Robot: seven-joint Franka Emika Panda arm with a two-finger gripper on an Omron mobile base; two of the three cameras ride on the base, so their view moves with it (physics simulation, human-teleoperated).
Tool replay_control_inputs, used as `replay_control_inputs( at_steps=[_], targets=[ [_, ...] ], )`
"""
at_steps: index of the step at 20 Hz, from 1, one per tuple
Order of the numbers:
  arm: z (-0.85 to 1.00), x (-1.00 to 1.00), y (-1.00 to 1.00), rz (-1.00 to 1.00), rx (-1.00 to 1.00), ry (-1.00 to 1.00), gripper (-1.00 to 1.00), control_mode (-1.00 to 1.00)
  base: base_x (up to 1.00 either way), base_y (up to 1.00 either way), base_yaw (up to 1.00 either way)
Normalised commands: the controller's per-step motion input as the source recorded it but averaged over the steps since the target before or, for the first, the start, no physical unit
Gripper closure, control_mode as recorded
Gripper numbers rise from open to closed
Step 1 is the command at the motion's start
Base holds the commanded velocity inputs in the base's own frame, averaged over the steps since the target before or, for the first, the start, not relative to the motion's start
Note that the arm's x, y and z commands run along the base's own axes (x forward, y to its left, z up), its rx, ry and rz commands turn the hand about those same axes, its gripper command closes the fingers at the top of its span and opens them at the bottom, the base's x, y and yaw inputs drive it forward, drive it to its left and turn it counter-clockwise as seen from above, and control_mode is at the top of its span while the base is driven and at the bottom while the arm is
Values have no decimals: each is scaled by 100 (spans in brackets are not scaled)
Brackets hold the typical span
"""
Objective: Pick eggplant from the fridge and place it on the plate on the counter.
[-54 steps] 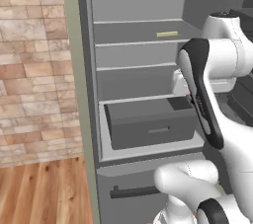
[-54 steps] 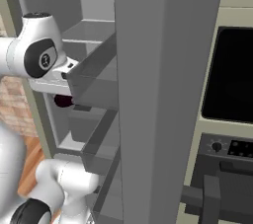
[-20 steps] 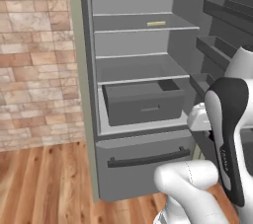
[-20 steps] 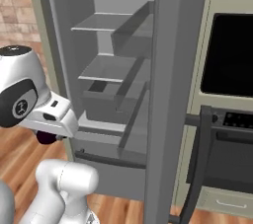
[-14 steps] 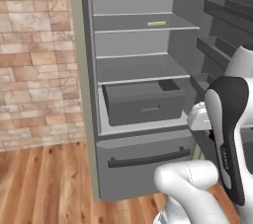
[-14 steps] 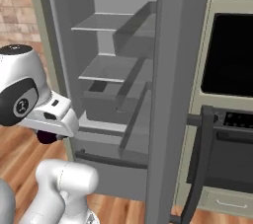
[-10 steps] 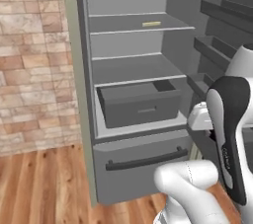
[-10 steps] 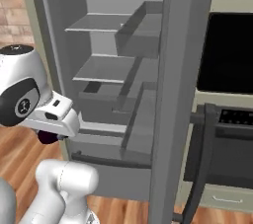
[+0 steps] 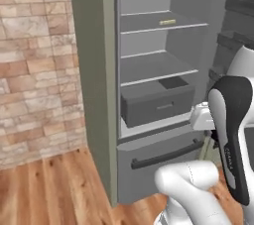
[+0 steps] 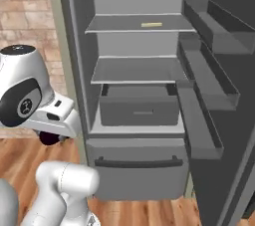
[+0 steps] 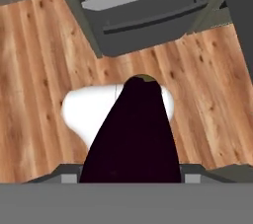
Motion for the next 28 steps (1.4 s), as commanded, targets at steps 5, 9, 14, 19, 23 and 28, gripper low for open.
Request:
replay_control_inputs(
  at_steps=[5,9,14,19,23,28],
  targets=[
    [0,0,0,0,0,0,100,100,-37,66,-64],
    [0,0,0,0,0,0,100,100,-64,37,-80],
    [0,0,0,0,0,0,100,100,-71,19,-85],
    [0,0,0,0,0,0,100,100,-87,14,-84],
    [0,0,0,0,0,0,100,100,-99,14,-80],
    [0,0,0,0,0,0,100,100,-69,9,-66]
  ],
)
